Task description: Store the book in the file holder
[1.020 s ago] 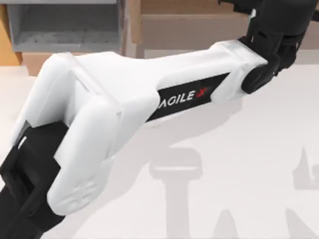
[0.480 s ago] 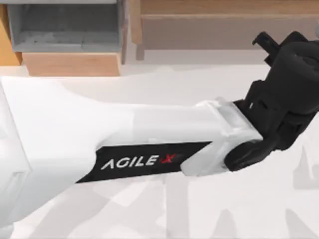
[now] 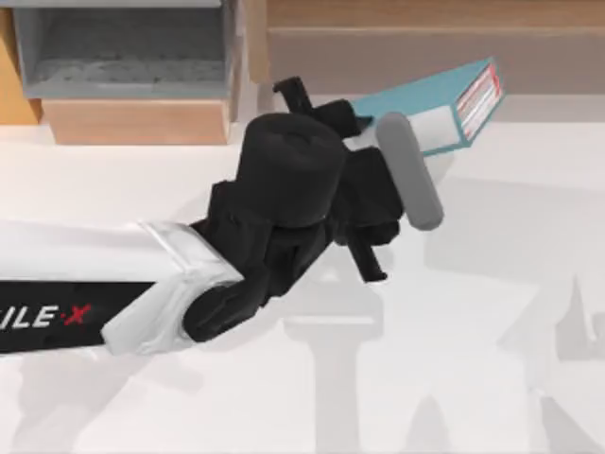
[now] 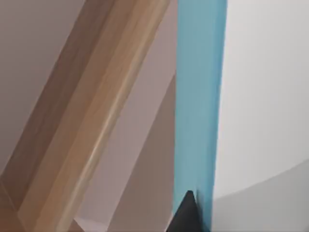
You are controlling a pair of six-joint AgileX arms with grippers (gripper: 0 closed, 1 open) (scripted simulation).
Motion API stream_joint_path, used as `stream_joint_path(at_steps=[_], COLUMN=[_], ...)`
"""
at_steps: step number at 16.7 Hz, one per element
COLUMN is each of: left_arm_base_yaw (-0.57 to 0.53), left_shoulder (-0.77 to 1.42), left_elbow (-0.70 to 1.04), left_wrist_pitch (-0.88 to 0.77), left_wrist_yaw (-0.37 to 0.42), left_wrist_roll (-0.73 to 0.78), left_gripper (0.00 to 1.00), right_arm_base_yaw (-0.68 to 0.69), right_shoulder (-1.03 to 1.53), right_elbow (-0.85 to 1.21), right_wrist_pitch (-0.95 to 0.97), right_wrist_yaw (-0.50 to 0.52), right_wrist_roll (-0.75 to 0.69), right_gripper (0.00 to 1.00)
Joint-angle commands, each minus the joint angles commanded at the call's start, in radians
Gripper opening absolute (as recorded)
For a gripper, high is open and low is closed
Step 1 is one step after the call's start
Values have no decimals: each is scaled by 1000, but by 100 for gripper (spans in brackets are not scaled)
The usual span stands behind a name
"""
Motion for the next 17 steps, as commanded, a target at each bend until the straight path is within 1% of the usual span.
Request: stream_joint_path(at_steps=[4,6,8,11,17], left_arm_base_yaw=[297,427,525,599,604], left_shoulder=[-78,-62,-13,72,82], left_elbow=[-171,-197,-187,-132,-127], left_wrist_pitch=[90,149,207,246,247], left_wrist_yaw=[21,30,49,91,97], left_wrist_roll=[347,482,585,665,675], left_gripper=[0,0,0,0,0], right_arm_base_yaw=[0,0,0,0,0], right_shoulder=[0,0,0,0,0], right_elbow=[0,0,0,0,0], right_wrist_pitch=[0,0,0,0,0], right_wrist_yaw=[0,0,0,0,0], right_wrist_roll=[0,0,0,0,0], right_gripper=[100,100,100,100,100])
